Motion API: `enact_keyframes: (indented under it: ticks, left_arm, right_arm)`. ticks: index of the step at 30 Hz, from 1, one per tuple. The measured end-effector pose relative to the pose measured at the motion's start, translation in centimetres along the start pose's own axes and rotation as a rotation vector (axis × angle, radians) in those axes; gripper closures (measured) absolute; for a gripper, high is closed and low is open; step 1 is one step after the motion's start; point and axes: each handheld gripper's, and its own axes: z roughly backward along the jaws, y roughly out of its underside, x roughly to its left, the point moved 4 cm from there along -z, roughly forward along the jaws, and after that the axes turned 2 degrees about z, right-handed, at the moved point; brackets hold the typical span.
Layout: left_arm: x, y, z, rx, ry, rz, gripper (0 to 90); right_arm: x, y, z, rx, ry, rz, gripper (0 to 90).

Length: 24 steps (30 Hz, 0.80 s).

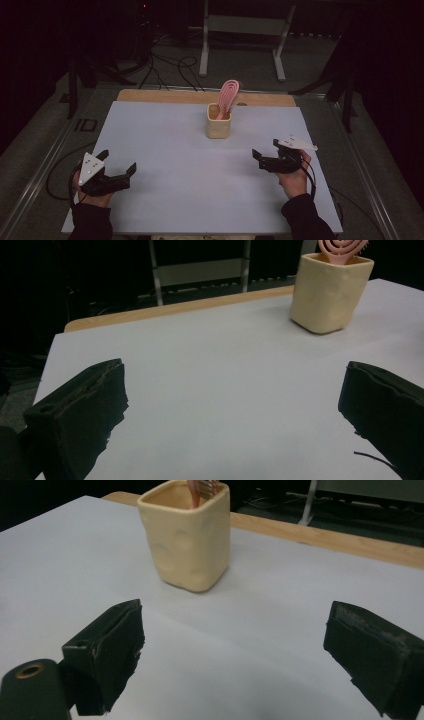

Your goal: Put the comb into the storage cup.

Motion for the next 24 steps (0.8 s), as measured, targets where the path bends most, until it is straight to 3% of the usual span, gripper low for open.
enact_keyframes:
  ticks: [7,13,17,24]
  left_arm:
    - [0.5,-0.1,0.3,-0.002,-0.005,0.009,0.0]
    - [0.7,-0.1,0.5,-0.011,0.018,0.013,0.0]
    - [0.7,-0.1,0.7,-0.024,0.027,0.011,0.0]
    - [0.7,0.2,0.8,-0.041,0.048,0.007,0.0]
  right_arm:
    - [0.0,2.0,1.4,-0.037,-0.013,-0.023,9.1]
    - [0.2,3.3,2.5,-0.061,0.005,0.019,9.0]
    - [0.2,4.1,3.4,-0.127,-0.004,-0.004,9.0]
    - [0.0,4.6,4.0,-0.171,0.025,0.005,9.0]
